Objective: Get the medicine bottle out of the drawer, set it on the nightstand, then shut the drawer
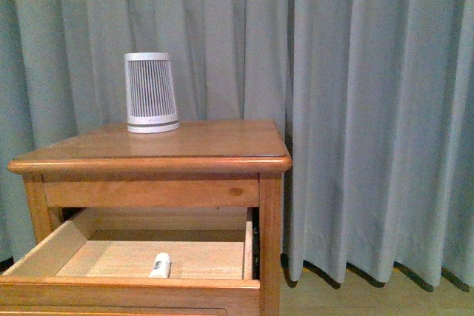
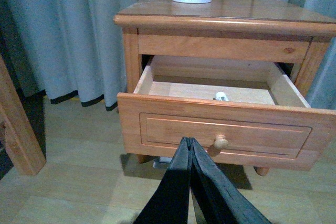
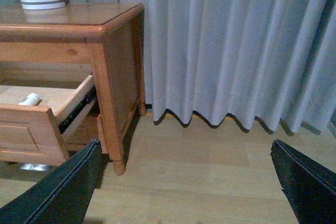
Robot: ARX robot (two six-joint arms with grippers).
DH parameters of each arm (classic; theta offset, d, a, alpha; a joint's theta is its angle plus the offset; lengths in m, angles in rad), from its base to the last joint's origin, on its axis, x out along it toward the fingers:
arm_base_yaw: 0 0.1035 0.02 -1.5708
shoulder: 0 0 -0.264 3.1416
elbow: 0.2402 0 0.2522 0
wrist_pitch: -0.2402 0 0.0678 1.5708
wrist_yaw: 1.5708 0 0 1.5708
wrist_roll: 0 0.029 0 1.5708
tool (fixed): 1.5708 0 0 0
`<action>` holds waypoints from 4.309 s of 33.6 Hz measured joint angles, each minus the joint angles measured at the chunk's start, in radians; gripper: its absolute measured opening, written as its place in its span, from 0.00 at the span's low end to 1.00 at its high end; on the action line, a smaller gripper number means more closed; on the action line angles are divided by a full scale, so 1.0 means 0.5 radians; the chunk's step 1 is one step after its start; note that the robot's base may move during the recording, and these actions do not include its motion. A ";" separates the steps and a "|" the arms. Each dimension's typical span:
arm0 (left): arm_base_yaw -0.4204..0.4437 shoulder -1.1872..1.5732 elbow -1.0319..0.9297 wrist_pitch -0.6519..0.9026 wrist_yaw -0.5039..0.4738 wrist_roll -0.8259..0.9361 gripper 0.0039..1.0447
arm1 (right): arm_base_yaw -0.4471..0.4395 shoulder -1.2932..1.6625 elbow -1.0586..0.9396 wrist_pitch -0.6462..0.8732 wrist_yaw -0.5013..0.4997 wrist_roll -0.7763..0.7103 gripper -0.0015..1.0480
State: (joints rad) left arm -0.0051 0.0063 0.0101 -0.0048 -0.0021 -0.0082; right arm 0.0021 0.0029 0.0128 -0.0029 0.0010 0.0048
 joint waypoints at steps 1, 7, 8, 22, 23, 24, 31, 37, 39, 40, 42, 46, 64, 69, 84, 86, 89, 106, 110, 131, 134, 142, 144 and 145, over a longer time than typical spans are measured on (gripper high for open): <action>0.000 -0.001 0.000 0.000 0.000 0.000 0.02 | 0.000 0.000 0.000 0.000 -0.001 0.000 0.93; 0.000 -0.001 0.000 0.000 0.000 0.000 0.02 | 0.000 0.000 0.000 0.000 -0.001 0.000 0.93; 0.000 -0.001 0.000 0.000 0.000 -0.002 0.03 | 0.000 0.000 0.000 0.000 -0.001 0.000 0.93; 0.000 -0.002 0.000 0.000 0.006 0.001 0.76 | 0.000 0.000 0.000 0.000 0.005 0.000 0.93; 0.000 -0.002 0.000 0.000 0.007 0.002 0.83 | 0.000 0.000 0.000 0.000 0.005 0.000 0.93; 0.000 -0.002 0.000 0.000 0.005 0.002 0.89 | 0.000 0.000 0.000 0.000 0.005 0.000 0.93; 0.000 -0.002 0.000 0.000 0.005 0.007 0.94 | 0.000 0.000 0.000 0.000 0.005 0.000 0.93; 0.000 -0.005 0.000 0.000 0.004 0.007 0.94 | 0.000 0.000 0.000 0.002 0.002 0.000 0.93; 0.000 -0.005 0.000 0.000 0.005 0.007 0.94 | 0.000 -0.002 0.000 0.002 0.002 0.000 0.93; 0.000 -0.004 0.000 0.000 0.004 0.008 0.94 | 0.000 0.004 0.000 0.002 0.003 0.000 0.93; 0.000 -0.009 0.000 0.005 0.004 0.008 0.94 | 0.000 -0.001 0.000 0.005 0.002 0.000 0.93; 0.000 -0.011 0.000 0.005 0.002 0.008 0.94 | 0.000 0.000 0.000 0.005 0.002 0.000 0.93; 0.002 -0.010 -0.001 0.005 0.002 0.008 0.94 | 0.018 1.730 0.669 0.829 0.936 0.071 0.93; 0.002 -0.010 0.000 0.005 0.002 0.008 0.94 | 0.045 2.599 1.226 0.668 0.686 0.096 0.93; 0.002 -0.010 0.000 0.005 0.002 0.008 0.94 | 0.145 3.819 2.254 0.253 0.437 0.063 0.93; 0.002 -0.010 0.000 0.005 0.002 0.008 0.94 | 0.146 3.935 2.312 0.254 0.414 0.063 0.93; 0.002 -0.010 -0.001 0.005 0.002 0.008 0.94 | 0.146 4.073 2.360 0.269 0.394 0.058 0.93; 0.002 -0.010 0.000 0.005 0.002 0.008 0.94 | 0.155 4.495 2.644 0.344 0.371 0.064 0.93; 0.002 -0.010 0.000 0.005 0.003 0.008 0.94 | 0.169 4.553 2.687 0.346 0.370 0.074 0.93; 0.002 -0.010 0.000 0.005 0.002 0.008 0.94 | 0.220 4.676 2.785 0.384 0.327 0.258 0.59; 0.002 -0.010 0.000 0.005 0.002 0.008 0.94 | 0.220 4.676 2.784 0.391 0.332 0.259 0.47; 0.002 -0.010 0.000 0.005 0.002 0.008 0.94 | 0.225 4.651 2.766 0.401 0.383 0.235 0.29; 0.002 -0.010 0.000 0.005 0.002 0.008 0.94 | 0.228 4.635 2.756 0.398 0.412 0.225 0.29; 0.002 -0.010 0.000 0.005 0.002 0.008 0.94 | 0.228 4.623 2.748 0.397 0.427 0.223 0.29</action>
State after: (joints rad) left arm -0.0044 0.0013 0.0101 -0.0021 -0.0010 -0.0044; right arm 0.1162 2.3142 1.3869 0.1955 0.2146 0.1162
